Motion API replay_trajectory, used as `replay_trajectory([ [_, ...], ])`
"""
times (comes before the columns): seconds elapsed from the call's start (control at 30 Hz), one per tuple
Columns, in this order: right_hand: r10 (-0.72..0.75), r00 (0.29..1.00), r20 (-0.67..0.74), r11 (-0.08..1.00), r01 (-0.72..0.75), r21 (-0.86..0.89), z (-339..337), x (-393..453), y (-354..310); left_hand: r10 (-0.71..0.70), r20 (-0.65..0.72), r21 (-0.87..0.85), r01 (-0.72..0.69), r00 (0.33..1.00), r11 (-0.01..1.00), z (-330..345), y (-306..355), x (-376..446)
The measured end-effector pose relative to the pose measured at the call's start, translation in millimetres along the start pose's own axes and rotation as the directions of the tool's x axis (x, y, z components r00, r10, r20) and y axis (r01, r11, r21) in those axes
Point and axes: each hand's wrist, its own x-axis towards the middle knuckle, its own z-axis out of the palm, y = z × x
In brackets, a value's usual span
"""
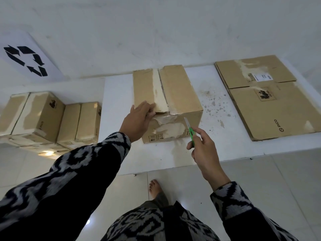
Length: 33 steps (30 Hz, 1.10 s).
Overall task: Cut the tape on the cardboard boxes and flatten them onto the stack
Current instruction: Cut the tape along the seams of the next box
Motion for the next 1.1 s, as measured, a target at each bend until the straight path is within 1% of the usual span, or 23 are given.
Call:
replay_trajectory([
  [0.1, -0.038, 0.999, 0.003, 0.999, 0.038, 0.004, 0, 2, -16, -0.003, -0.093, -0.006, 0.003, 0.996, 1.000, -8, 2, 14],
  [0.23, -0.079, 0.997, 0.005, 0.997, 0.079, 0.021, -1, 8, -39, -0.026, -0.115, 0.008, 0.027, 0.993, 1.000, -20, 7, 28],
  [0.33, -0.097, 0.995, 0.018, 0.995, 0.097, 0.010, 1, 15, -52, -0.020, -0.124, 0.055, 0.027, 0.992, 0.998, -28, 9, 34],
  [0.47, -0.079, 0.997, -0.003, 0.997, 0.079, -0.009, 3, 22, -60, -0.024, -0.135, 0.086, 0.036, 0.991, 0.996, -33, 12, 39],
  [1.1, -0.039, 0.997, -0.074, 0.999, 0.038, -0.017, 10, 26, -65, 0.007, -0.121, 0.124, 0.008, 0.993, 0.992, -35, 4, 42],
])
